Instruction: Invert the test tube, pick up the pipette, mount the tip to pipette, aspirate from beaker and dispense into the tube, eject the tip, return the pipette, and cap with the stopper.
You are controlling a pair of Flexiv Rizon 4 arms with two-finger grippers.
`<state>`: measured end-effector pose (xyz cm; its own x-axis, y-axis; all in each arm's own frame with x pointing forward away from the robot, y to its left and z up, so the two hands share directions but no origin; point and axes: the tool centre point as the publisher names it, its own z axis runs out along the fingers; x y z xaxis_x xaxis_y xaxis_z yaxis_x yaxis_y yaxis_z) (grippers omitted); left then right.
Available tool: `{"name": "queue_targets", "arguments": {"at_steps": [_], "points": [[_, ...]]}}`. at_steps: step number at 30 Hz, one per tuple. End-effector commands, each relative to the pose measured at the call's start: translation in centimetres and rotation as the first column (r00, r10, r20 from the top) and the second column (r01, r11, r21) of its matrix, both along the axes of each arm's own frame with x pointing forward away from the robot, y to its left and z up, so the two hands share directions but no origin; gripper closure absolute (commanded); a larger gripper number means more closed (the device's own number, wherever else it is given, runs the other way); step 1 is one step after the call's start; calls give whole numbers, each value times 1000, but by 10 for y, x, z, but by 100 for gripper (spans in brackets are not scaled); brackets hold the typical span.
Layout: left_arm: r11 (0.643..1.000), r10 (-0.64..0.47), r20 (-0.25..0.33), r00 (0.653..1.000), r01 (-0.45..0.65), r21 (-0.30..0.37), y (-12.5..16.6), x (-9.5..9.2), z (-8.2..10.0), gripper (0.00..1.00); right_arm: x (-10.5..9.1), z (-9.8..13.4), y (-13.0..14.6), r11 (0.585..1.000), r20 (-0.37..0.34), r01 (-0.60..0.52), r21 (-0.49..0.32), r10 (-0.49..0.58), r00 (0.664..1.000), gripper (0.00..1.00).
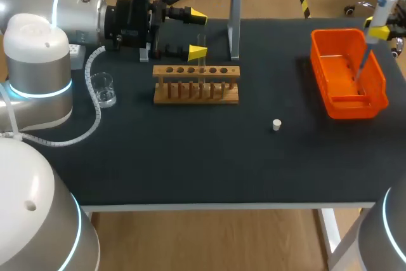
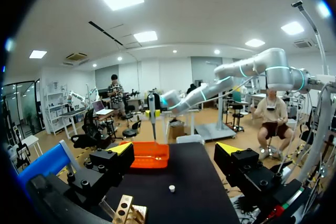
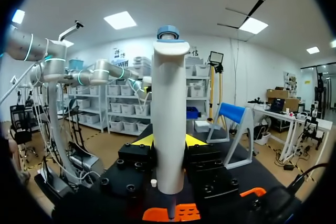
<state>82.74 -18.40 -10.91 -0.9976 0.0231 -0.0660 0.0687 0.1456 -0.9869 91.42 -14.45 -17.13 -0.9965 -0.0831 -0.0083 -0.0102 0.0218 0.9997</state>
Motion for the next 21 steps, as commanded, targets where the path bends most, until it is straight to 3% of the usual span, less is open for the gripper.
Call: {"name": "queue_targets", "arguments": {"at_steps": [1,21], "points": [[1000,1,1,1000,-1,0,0,0,0,0,7,-9,-7,999,3,-35,14,35,999,100],[1000,1,1,1000,-1,0,0,0,0,0,4,-14,-14,998,-6,-52,35,52,999,100]]}}
